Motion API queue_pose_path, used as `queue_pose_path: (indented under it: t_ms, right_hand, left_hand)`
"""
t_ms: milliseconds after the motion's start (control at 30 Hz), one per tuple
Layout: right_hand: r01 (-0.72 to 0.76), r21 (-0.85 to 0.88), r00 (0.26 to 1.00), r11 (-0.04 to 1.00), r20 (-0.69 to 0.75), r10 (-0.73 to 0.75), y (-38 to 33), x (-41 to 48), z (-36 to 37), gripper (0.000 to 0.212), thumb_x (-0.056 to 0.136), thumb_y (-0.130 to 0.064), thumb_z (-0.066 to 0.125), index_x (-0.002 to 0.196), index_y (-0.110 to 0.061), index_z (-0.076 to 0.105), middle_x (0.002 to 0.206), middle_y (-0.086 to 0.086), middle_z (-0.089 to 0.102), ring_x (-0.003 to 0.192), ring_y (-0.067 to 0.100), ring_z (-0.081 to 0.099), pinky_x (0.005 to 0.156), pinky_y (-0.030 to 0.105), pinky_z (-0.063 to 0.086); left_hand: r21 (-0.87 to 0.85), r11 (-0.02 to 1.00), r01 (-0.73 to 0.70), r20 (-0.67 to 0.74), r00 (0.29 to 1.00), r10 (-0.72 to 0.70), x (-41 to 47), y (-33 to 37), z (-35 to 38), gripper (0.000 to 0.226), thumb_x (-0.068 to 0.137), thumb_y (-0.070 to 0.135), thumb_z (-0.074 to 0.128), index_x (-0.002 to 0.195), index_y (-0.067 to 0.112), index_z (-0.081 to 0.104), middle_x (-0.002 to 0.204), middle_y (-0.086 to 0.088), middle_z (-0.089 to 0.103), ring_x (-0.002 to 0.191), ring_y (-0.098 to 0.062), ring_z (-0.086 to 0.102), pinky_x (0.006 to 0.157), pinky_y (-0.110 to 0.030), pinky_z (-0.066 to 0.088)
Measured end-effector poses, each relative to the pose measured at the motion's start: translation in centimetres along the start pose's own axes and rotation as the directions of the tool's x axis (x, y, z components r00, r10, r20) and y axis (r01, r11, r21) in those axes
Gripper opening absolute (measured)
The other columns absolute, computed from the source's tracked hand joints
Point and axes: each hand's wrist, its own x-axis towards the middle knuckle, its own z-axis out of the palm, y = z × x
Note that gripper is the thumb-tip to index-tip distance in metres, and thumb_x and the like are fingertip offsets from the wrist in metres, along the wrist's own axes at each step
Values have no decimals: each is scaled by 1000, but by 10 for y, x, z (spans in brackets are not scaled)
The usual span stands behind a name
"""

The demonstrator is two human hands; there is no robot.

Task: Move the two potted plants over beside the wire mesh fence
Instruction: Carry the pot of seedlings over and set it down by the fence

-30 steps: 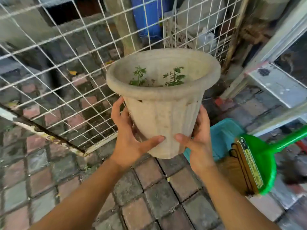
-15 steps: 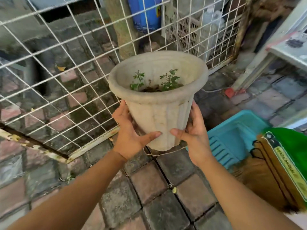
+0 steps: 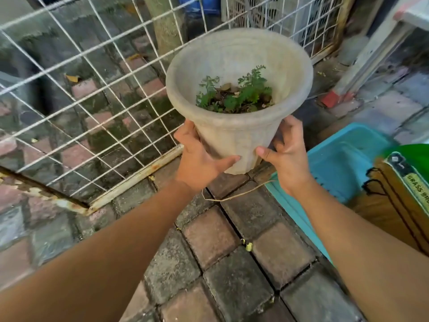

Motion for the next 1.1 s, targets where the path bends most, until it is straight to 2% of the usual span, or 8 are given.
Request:
queue_pose_path:
  t_ms: [267, 467, 633, 700, 800, 933, 1033, 1100]
  right_hand:
    - [16, -63, 1000, 998, 12, -15, 6, 3, -10, 89, 75, 4, 77, 151, -7, 33, 162, 17, 41, 150, 33, 42, 117, 38, 47]
    - [4, -82, 999, 997, 46, 0, 10, 10, -13, 95, 77, 3, 72, 159, -1, 24, 156, 4, 44, 149, 23, 44, 122, 39, 44]
    - [-16, -132, 998, 991, 62, 25, 9, 8, -14, 96, 81, 2, 72, 162, -5, 21, 167, 11, 34, 153, 22, 39, 128, 45, 36]
    - [-29, -157, 996, 987, 80, 42, 5, 4, -16, 93, 88, 6, 73, 164, -9, 21, 169, 10, 34, 152, 18, 39, 128, 42, 35]
    - [-55, -113, 997, 992, 52, 61, -13, -4, -20, 84, 90, 3, 72, 160, -16, 31, 163, 9, 44, 148, 23, 47, 124, 43, 42]
    - [-55, 49, 993, 997, -98, 60, -65, 2, -13, 63, 86, -26, 57, 147, -34, 41, 144, -4, 57, 129, 12, 57, 95, 30, 50]
    - [-55, 53, 995, 997, -81, 60, -99, 18, -7, 73, 80, -45, 60, 149, -42, 37, 157, -4, 49, 141, 18, 52, 107, 44, 48]
    - [-72, -18, 996, 997, -59, 70, -110, 25, -1, 84, 85, -39, 63, 160, -36, 27, 160, -5, 45, 145, 18, 47, 119, 47, 43]
  left_hand:
    - [7, 1000, 23, -47, 999, -23, -3, -2, 10, 132, 65, 47, 93, 156, -8, 15, 152, 4, 30, 154, -14, 36, 129, -49, 39]
    - [-25, 996, 83, -33, 996, -84, -8, 2, 18, 136, 71, 41, 93, 159, -8, 3, 167, -20, 20, 162, -34, 28, 129, -57, 36]
    - [-43, 987, 153, 61, 987, -151, -24, -2, 21, 116, 91, 9, 84, 162, 2, -8, 151, 36, 9, 161, -12, 20, 122, -17, 41]
    - [-3, 992, 125, 116, 985, -124, -27, -5, 11, 113, 93, 17, 82, 162, 4, -6, 152, 36, 10, 164, -18, 20, 128, -42, 41]
    - [-2, 995, 98, 50, 994, -98, -20, 7, -11, 97, 77, 24, 81, 147, 17, 14, 164, 0, 23, 162, -32, 28, 127, -64, 37]
    - [-191, 980, 48, -210, 974, -89, 2, 60, -41, 69, 84, 14, 69, 138, 29, 29, 163, -27, 31, 152, -49, 40, 107, -30, 59]
    - [-409, 903, 130, -58, 984, -168, 14, 98, -52, 100, 64, 48, 82, 149, 37, 31, 171, -16, 29, 151, -37, 44, 109, -46, 58]
    - [-483, 857, 182, 17, 980, -199, 14, 107, -53, 102, 65, 44, 73, 154, 40, 24, 172, -5, 28, 151, -33, 43, 107, -54, 58]
